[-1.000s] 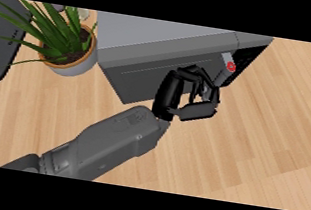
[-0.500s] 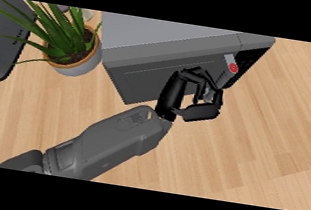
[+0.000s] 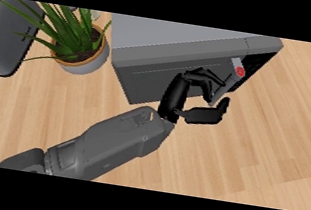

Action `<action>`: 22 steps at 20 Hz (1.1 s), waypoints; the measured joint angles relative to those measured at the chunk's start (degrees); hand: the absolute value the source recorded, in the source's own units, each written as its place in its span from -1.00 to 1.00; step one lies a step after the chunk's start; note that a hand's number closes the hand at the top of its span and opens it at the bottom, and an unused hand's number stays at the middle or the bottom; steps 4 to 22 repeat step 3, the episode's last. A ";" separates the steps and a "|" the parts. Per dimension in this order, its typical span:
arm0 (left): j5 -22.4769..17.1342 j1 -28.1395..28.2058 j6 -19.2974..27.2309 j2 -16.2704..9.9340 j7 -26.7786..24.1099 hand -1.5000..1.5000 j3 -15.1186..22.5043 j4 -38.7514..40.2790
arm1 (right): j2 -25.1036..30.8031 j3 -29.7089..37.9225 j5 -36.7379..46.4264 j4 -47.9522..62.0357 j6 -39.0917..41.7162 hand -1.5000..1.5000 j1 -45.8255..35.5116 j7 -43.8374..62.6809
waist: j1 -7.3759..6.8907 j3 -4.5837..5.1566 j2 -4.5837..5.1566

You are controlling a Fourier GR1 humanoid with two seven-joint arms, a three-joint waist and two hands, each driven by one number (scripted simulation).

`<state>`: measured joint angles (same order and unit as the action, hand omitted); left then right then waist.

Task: Pick up the milk, place it into the microwave and close the microwave

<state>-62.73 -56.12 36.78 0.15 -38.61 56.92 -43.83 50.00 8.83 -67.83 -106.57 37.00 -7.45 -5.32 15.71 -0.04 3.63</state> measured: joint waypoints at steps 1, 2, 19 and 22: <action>-0.32 -0.04 -0.48 -0.02 0.08 -1.00 0.26 0.03 | 0.16 0.23 -0.14 -0.15 -0.10 -1.00 0.28 0.09 | -0.21 0.03 -0.05; -0.59 -0.04 -0.83 -0.03 0.02 -1.00 0.41 0.09 | 0.41 0.44 -0.29 -0.19 -0.09 -1.00 0.58 0.25 | -0.39 0.05 -0.08; -0.85 -0.08 -1.15 -0.04 -0.02 -1.00 0.54 0.16 | 0.62 0.63 -0.41 -0.34 -0.08 -1.00 0.86 0.38 | -0.50 0.06 -0.12; -0.85 -0.08 -1.15 -0.04 -0.02 -1.00 0.54 0.16 | 0.62 0.63 -0.41 -0.34 -0.08 -1.00 0.86 0.38 | -0.50 0.06 -0.12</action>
